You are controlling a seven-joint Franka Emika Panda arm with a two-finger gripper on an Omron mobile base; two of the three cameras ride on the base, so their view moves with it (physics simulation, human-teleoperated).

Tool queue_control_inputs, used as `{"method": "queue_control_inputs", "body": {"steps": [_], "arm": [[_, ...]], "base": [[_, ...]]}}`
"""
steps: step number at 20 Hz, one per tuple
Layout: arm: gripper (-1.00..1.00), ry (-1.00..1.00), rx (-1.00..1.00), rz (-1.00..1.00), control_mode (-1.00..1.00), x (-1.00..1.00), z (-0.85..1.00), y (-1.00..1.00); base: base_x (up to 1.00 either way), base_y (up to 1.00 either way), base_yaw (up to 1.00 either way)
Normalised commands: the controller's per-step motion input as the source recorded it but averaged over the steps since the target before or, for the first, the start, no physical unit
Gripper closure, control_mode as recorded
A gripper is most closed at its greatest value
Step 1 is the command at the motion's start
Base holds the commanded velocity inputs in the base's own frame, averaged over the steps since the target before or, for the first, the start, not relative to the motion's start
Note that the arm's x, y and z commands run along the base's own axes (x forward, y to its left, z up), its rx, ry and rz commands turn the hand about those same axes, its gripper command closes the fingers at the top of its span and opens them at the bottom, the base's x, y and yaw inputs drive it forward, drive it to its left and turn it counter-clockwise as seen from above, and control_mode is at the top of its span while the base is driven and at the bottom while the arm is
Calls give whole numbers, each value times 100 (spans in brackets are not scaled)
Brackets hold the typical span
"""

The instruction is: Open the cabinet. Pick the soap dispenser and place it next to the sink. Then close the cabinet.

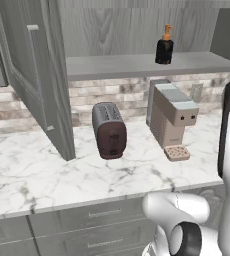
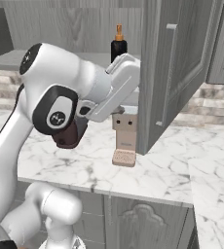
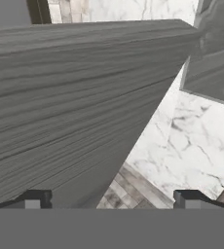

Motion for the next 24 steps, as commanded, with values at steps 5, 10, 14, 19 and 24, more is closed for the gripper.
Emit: {"method": "queue_control_inputs", "body": {"steps": [5,10,14,19,24], "arm": [[-100,-8,0,0,-100,1,0,40],[-100,-4,-1,0,-100,7,0,61],[-100,0,-3,8,-100,16,2,66],[-100,1,-3,24,-100,17,20,45],[-100,0,-9,34,-100,14,22,37]], "base": [[0,0,0],[0,0,0],[0,0,0],[0,0,0],[0,0,0]]}}
